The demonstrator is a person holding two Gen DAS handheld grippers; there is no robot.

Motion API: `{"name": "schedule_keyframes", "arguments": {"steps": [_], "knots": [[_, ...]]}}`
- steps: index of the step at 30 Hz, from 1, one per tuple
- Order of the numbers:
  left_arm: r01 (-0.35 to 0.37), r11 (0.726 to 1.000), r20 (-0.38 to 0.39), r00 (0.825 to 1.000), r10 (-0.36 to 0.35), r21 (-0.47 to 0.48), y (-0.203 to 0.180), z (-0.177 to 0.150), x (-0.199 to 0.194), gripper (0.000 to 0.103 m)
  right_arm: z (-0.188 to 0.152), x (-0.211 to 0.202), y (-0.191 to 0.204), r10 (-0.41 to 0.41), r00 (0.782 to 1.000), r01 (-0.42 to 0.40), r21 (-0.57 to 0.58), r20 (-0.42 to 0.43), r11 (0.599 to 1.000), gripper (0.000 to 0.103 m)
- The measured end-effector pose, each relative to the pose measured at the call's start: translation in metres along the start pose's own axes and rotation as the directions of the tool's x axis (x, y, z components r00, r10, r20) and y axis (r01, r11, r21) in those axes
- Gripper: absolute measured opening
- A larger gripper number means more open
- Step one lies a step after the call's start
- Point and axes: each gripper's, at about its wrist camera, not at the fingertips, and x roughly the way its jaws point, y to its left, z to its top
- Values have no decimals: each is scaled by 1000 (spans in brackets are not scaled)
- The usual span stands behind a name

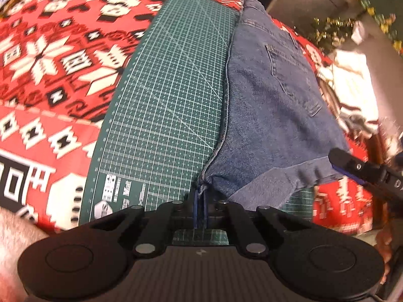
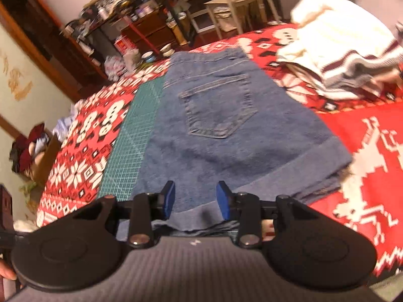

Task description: Fold clothes

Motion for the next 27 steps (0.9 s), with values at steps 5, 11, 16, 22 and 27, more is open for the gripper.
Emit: {"name": "schedule_keyframes", "arguments": {"steps": [5, 11, 16, 22, 27], "knots": [[81, 996, 36, 996, -80, -42, 4, 0, -9, 6, 8, -3, -16, 5, 1000, -6, 68, 17, 998, 41], [72, 997, 13, 997, -73, 32, -12, -1, 2, 6, 6, 0, -12, 17, 1000, -17, 42, 4, 999, 41], [114, 992, 12, 993, -115, 55, -17, 2, 5, 17, 5, 4, -10, 15, 1000, -14, 43, -12, 999, 41], [63, 991, -14, 998, -62, 117, -28, -1, 15, 27, 4, 7, -6, 13, 1000, -12, 31, -23, 999, 42], [39, 995, -33, 999, -36, 87, -26, 5, 22, 35, 4, 6, -6, 16, 1000, -15, 35, -22, 999, 43]]}}
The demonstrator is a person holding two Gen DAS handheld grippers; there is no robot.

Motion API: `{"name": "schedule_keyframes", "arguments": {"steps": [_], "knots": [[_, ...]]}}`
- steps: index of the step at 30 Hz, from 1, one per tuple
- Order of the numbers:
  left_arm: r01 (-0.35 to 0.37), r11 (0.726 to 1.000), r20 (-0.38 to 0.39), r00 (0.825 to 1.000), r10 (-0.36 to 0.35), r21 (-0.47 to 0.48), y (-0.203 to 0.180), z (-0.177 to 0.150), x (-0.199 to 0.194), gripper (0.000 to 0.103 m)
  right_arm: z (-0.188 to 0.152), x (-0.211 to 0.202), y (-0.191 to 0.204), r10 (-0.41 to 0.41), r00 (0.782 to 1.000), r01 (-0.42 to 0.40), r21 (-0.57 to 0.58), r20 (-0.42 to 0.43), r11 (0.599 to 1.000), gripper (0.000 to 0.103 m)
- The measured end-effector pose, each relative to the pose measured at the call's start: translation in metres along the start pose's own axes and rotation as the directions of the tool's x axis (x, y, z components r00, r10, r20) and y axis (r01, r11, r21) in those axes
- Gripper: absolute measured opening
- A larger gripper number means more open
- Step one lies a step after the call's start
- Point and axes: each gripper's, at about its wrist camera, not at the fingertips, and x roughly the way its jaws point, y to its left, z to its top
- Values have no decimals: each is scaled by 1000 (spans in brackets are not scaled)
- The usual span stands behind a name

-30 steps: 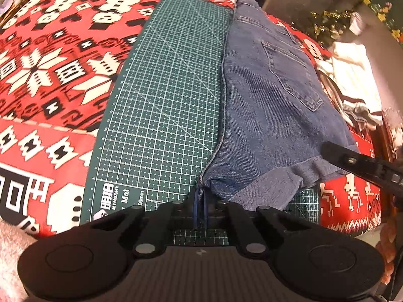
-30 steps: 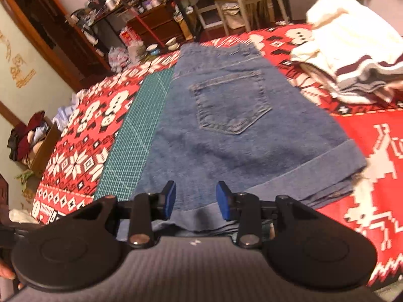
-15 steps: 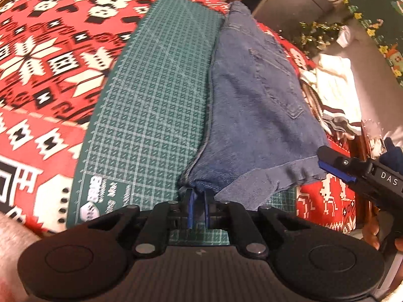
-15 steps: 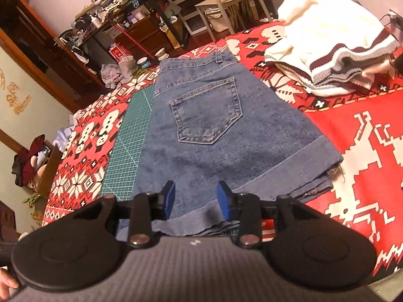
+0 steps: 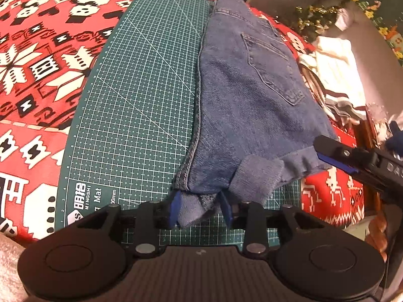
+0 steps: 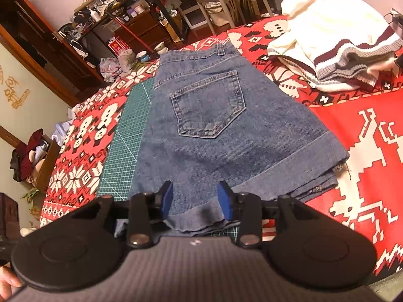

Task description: Fold clothes

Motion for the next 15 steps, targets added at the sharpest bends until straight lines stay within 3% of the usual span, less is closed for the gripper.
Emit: {"name": "schedule_keyframes", "arguments": {"steps": [3, 4, 5, 8, 12, 15], "knots": [[-30, 999, 1, 1000, 30, 22, -5, 0, 1, 34, 0, -1, -2, 0, 1000, 0, 3, 3, 1000, 43], [-53, 998, 2, 999, 53, 34, -8, 0, 2, 29, 0, -1, -3, 0, 1000, 0, 5, 3, 1000, 43], [-91, 995, 2, 996, 91, 50, -12, 0, 2, 16, 1, -1, -4, 3, 1000, -3, 9, 3, 1000, 43], [-149, 985, -4, 989, 150, 83, -15, -1, 0, 13, 1, 1, -7, -6, 1000, 6, 18, -5, 1000, 43], [-157, 981, -7, 987, 158, 113, -9, -8, -10, 8, 1, 0, -12, -6, 1000, 7, 34, -1, 999, 44], [-123, 990, -39, 991, 126, 74, 2, -11, -15, 4, 2, -1, -14, -5, 1000, 5, 43, 2, 999, 44]]}}
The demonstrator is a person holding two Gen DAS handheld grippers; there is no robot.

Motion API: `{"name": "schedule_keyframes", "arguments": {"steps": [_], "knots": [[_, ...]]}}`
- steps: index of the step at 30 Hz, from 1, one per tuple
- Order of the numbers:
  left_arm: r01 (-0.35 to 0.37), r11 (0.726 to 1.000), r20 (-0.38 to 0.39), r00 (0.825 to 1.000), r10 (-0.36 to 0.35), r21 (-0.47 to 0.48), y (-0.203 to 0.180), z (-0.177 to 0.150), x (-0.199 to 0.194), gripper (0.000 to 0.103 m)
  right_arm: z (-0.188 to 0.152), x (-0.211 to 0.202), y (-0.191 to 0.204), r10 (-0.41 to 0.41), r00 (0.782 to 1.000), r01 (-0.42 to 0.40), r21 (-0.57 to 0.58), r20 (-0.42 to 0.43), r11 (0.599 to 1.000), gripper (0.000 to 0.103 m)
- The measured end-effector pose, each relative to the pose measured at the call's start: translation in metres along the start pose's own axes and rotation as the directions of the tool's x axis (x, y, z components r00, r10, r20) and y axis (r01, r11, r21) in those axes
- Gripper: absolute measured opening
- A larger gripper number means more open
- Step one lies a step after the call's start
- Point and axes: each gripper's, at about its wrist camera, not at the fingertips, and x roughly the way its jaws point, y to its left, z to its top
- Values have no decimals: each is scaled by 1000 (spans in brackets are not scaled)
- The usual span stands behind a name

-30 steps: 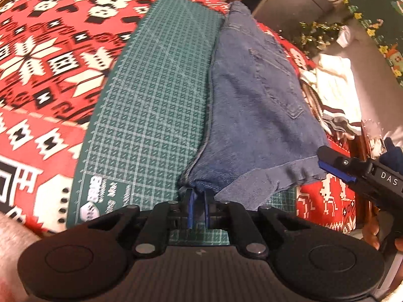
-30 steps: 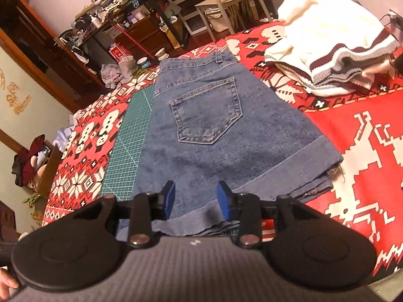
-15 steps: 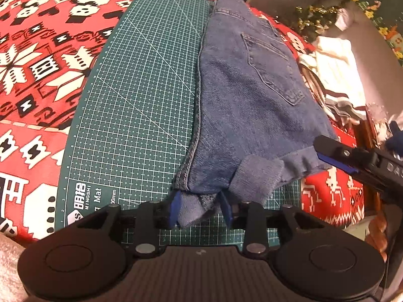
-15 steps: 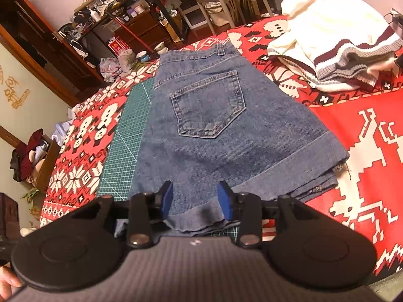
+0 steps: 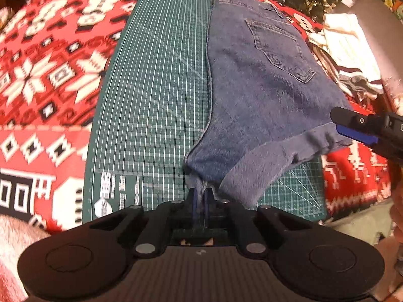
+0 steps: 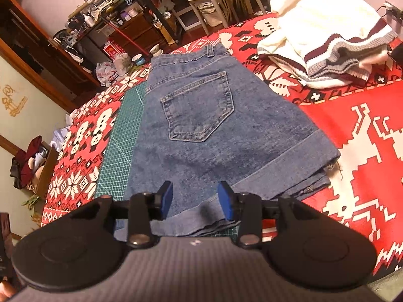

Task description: Fold clothes

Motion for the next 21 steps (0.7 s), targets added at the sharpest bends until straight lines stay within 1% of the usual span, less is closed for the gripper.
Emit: {"name": "schedule_keyframes", "arguments": {"steps": [2, 4, 7, 9, 11, 15, 17, 19, 20, 21], "knots": [[21, 999, -10, 1000, -22, -43, 9, -2, -4, 0, -1, -1, 0, 6, 1000, -6, 2, -5, 1000, 44], [62, 994, -13, 998, -63, -85, 17, -2, -8, 0, -3, -1, 2, 28, 999, -28, -4, -23, 1000, 45], [125, 986, 29, 992, -123, -107, 21, -4, -16, 0, -7, 1, 8, 82, 994, -84, -17, -65, 996, 45], [169, 978, 55, 985, -163, -125, 25, -5, -21, 2, -13, 4, 16, 132, 985, -136, -27, -111, 990, 45], [215, 966, 78, 975, -206, -144, 29, -5, -24, 8, -20, 7, 28, 168, 974, -178, -51, -150, 983, 45], [287, 939, 99, 957, -272, -192, 37, -3, -25, 9, -34, 15, 54, 206, 954, -231, -98, -220, 968, 45], [301, 930, 100, 953, -286, -210, 39, -1, -22, 9, -40, 21, 64, 206, 946, -240, -111, -249, 965, 45], [306, 923, 105, 952, -289, -232, 41, 0, -20, 10, -46, 30, 69, 197, 942, -229, -90, -270, 969, 44], [304, 921, 106, 952, -286, -244, 42, 1, -19, 15, -49, 34, 71, 194, 940, -224, -79, -280, 971, 42], [301, 919, 109, 953, -282, -256, 44, 1, -18, 18, -51, 39, 73, 195, 938, -223, -66, -285, 973, 36]]}}
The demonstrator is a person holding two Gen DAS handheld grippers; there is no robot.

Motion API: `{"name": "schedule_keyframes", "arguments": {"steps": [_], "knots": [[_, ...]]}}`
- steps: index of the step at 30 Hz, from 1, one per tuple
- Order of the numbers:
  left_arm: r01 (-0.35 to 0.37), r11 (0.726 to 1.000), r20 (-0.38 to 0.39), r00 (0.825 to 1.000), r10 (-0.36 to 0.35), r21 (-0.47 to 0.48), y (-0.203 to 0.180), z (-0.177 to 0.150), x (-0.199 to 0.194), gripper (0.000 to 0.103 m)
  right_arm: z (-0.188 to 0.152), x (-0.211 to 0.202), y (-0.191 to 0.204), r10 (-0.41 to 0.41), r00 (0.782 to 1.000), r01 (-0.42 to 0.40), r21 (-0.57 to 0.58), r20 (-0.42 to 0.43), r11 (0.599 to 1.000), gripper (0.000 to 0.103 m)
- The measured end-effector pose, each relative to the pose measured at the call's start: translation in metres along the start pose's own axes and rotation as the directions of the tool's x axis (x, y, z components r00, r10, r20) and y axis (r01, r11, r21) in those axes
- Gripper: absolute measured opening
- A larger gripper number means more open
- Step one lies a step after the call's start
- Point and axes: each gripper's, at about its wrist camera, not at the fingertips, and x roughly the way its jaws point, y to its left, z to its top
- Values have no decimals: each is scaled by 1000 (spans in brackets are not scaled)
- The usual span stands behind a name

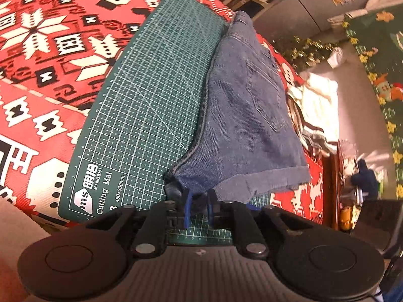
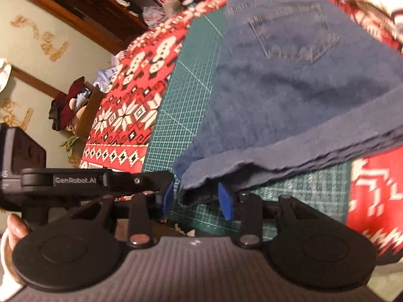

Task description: Fold clothes

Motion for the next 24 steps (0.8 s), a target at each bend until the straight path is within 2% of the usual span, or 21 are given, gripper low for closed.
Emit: {"name": "schedule_keyframes", "arguments": {"steps": [2, 5, 13, 18, 24], "knots": [[-7, 1000, 10, 1000, 7, -22, 3, 2, -1, 27, -1, 8, 1, -5, 1000, 5, 18, 8, 1000, 30], [-4, 997, 13, 1000, 5, -75, 13, 4, -1, 31, -3, 17, 5, -1, 999, -1, 48, 34, 999, 7], [66, 980, 20, 998, -63, -189, 26, 11, 4, 31, -8, 13, 10, 53, 992, -63, 88, 113, 994, 5], [64, 970, 1, 998, -66, -235, 29, 14, 13, 28, -9, 14, 7, 66, 991, -79, 113, 116, 990, 5], [57, 981, 11, 998, -56, -187, 21, 14, 15, 5, -7, 13, 8, 78, 990, -90, 102, 119, 991, 5]]}}
